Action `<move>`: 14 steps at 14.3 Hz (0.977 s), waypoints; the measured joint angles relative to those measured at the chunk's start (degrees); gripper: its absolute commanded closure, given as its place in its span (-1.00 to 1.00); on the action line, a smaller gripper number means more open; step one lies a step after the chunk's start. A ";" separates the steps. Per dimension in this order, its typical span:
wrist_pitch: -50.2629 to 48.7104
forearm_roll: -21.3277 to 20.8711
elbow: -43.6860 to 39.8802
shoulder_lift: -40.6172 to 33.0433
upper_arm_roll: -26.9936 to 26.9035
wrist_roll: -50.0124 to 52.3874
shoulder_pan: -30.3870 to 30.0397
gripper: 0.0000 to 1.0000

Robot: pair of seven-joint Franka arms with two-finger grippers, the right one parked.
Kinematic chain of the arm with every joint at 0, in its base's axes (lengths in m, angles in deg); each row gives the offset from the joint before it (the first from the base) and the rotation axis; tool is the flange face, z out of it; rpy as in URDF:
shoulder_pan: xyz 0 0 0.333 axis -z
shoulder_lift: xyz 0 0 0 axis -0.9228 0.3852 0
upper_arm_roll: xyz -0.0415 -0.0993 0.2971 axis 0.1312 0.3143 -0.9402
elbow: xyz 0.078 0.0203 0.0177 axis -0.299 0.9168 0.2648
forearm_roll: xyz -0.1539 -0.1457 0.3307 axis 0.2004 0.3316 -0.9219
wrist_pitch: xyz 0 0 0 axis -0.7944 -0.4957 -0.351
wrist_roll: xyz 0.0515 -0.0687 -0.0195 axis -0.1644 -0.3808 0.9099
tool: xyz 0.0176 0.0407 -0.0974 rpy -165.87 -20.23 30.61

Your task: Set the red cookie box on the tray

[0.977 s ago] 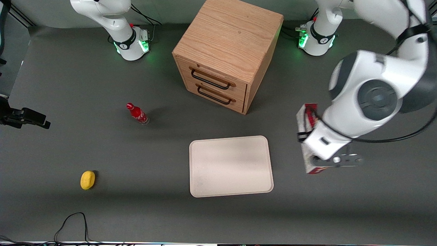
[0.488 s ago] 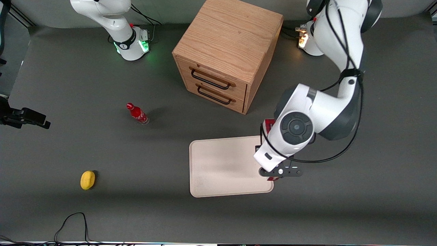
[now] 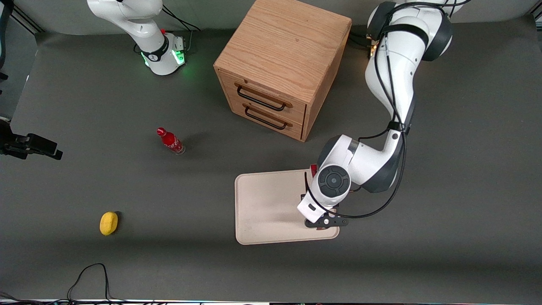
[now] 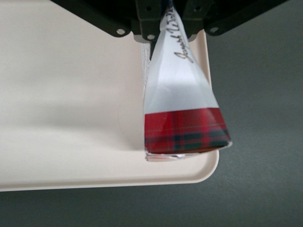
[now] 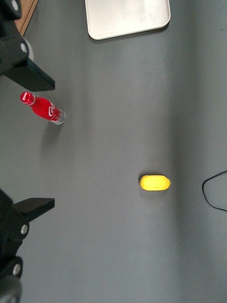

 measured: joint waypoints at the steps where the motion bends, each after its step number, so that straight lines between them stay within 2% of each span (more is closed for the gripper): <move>1: 0.78 0.00 0.62 0.47 -0.20 0.79 -0.01 1.00; 2: 1.36 0.00 1.05 0.81 -0.31 1.37 -0.01 1.00; 3: 1.63 0.00 1.32 0.98 -0.36 1.65 0.00 0.36; 4: 1.74 0.00 1.39 1.03 -0.39 1.79 0.00 -0.96; 10: 2.25 0.00 1.35 -1.38 -0.92 1.81 -0.51 -1.00; 12: 2.01 0.75 2.84 -5.48 -1.03 1.64 -1.81 -1.00; 14: 0.92 3.39 7.42 -12.15 -1.24 -0.41 -3.99 -1.00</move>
